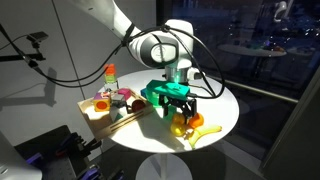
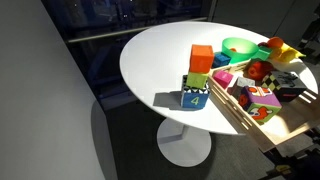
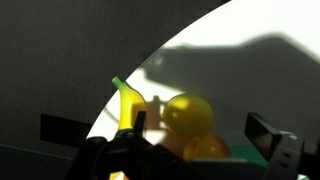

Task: Put the toy lemon in the bowl

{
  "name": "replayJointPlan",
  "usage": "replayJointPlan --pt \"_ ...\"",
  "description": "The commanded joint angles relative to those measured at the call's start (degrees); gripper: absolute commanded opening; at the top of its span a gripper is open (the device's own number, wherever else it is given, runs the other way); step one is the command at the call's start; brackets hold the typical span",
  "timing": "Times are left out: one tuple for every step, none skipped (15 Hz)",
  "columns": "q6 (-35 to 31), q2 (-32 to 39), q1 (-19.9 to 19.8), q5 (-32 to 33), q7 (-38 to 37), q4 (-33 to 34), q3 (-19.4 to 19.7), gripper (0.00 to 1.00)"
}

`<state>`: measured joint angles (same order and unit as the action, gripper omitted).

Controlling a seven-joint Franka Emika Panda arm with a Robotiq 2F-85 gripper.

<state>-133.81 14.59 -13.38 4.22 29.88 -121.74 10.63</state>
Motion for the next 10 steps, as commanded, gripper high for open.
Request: replayJointPlan --pt "-1.7 2.1 -1.7 -1.0 3.4 1.7 -1.7 1.0" --pt "-2.4 2.5 -1.9 -1.0 3.7 1.6 -1.9 1.0" --pt "-3.1 2.9 -1.9 -1.0 4.1 1.6 -2.2 1.0" --pt "-3.6 3.3 -1.9 -1.0 4.4 1.7 -2.5 1.0" --pt "-4.0 3.6 -2.0 -0.9 4.5 1.7 -2.7 1.0" --pt "-4.3 4.0 -2.0 -0.8 4.5 1.9 -2.9 1.0" --pt "-4.6 4.4 -2.0 -0.7 4.4 2.0 -3.0 1.0" --pt "-4.8 4.7 -2.0 -0.6 4.4 2.1 -3.1 1.0" --pt "-5.0 5.1 -2.1 -0.4 4.2 2.3 -3.2 1.0" --pt "-5.1 5.4 -2.1 -0.2 4.1 2.4 -3.2 1.0"
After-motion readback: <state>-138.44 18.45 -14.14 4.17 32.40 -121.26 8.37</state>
